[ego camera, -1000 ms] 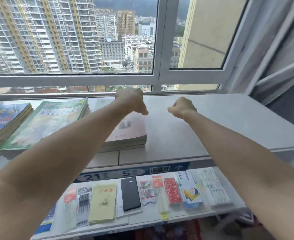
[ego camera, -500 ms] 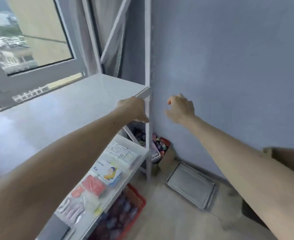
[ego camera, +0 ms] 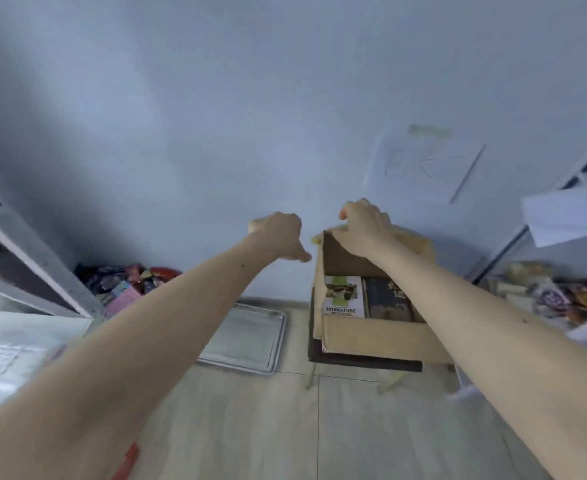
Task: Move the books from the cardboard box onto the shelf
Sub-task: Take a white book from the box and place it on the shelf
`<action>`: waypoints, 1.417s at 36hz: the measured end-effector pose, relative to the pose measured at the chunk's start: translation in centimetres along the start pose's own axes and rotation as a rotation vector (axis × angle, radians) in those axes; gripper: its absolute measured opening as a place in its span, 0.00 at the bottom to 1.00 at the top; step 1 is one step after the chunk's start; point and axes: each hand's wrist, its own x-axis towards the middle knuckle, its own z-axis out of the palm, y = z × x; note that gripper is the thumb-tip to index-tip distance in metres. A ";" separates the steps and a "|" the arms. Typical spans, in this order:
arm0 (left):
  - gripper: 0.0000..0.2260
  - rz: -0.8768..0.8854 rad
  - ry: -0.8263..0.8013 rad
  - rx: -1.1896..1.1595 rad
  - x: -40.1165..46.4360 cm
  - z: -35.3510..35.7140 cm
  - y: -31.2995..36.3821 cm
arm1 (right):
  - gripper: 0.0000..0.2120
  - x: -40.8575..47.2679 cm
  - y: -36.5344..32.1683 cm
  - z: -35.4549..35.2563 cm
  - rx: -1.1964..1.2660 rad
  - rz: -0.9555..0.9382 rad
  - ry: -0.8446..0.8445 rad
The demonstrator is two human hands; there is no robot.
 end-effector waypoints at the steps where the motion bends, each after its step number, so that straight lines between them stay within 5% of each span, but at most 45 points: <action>1: 0.23 0.016 -0.011 0.004 1.3 0.7 1.4 | 0.14 0.4 1.9 0.3 -0.002 0.018 -0.004; 9: 0.13 0.121 -0.112 0.010 12.2 6.8 9.4 | 0.11 5.6 13.6 4.6 0.004 0.107 -0.100; 15: 0.18 0.108 -0.187 -0.037 20.0 11.1 12.6 | 0.14 11.3 19.8 8.7 0.030 0.138 -0.232; 29: 0.14 -0.157 -0.419 -0.151 30.0 24.4 14.3 | 0.17 21.2 29.3 23.4 0.010 0.003 -0.524; 36: 0.35 -0.263 -0.511 -0.186 32.6 33.4 12.8 | 0.31 23.9 30.6 33.1 0.020 -0.051 -0.652; 43: 0.54 -0.314 -0.589 -0.063 35.1 42.9 10.9 | 0.35 25.1 31.3 43.0 -0.048 -0.114 -0.730; 51: 0.59 -0.327 -0.570 0.120 35.0 48.1 10.5 | 0.38 25.0 30.8 47.9 -0.127 -0.106 -0.646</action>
